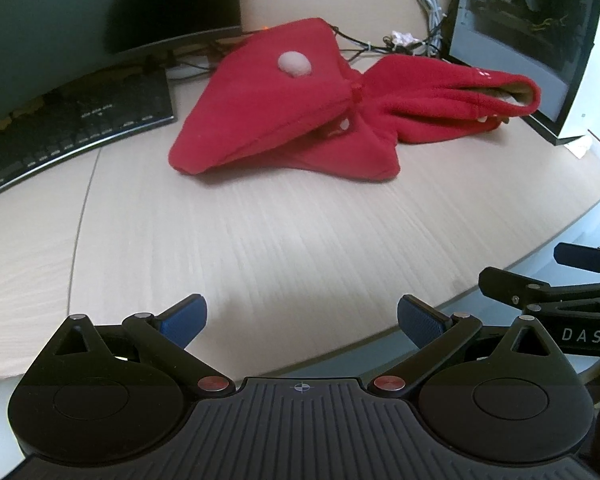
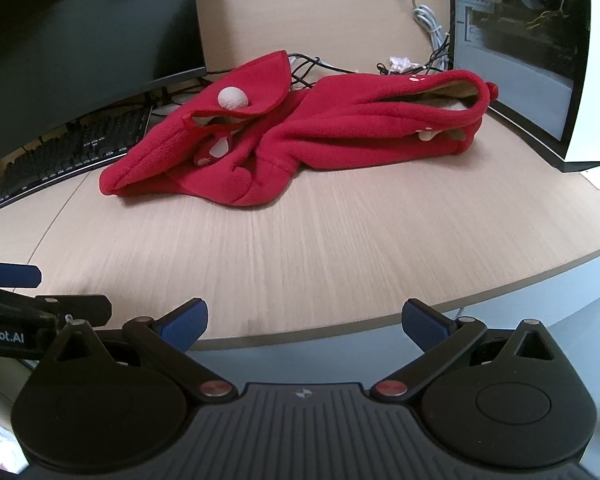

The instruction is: Fold clothes

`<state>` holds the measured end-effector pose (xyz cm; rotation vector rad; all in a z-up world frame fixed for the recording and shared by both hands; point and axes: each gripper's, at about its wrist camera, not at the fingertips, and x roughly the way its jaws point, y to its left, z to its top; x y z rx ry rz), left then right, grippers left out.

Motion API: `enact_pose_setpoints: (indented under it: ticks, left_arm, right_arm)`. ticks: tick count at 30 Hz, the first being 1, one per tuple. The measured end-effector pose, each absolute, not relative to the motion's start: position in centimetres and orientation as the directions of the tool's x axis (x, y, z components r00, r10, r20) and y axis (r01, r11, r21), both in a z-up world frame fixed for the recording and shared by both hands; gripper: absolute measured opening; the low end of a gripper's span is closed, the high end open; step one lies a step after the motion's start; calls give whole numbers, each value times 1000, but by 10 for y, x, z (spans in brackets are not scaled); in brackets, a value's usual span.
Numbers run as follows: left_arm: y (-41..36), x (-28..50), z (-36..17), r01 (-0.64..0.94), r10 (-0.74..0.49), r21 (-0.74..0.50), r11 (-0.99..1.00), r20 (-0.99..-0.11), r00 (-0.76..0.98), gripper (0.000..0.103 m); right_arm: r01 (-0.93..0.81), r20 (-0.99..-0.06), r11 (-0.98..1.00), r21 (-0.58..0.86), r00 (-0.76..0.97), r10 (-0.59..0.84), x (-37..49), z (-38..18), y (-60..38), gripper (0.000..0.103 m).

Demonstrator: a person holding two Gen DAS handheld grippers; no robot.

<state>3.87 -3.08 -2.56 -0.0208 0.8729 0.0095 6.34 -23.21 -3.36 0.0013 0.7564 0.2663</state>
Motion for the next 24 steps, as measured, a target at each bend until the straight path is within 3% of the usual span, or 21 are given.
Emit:
enact_pose_setpoints:
  ticks: [19,24]
  left_arm:
    - [-30,53,-25,-33,25,5,999,-774,632,103]
    - [-28,71,-20,0,112,152,988,-725,679,103]
  right_arm:
    - [-196,-691,972,127,686,228,80,-35,-252,103]
    - [-172,-685,975,138,694,220,94,-35,-261,103]
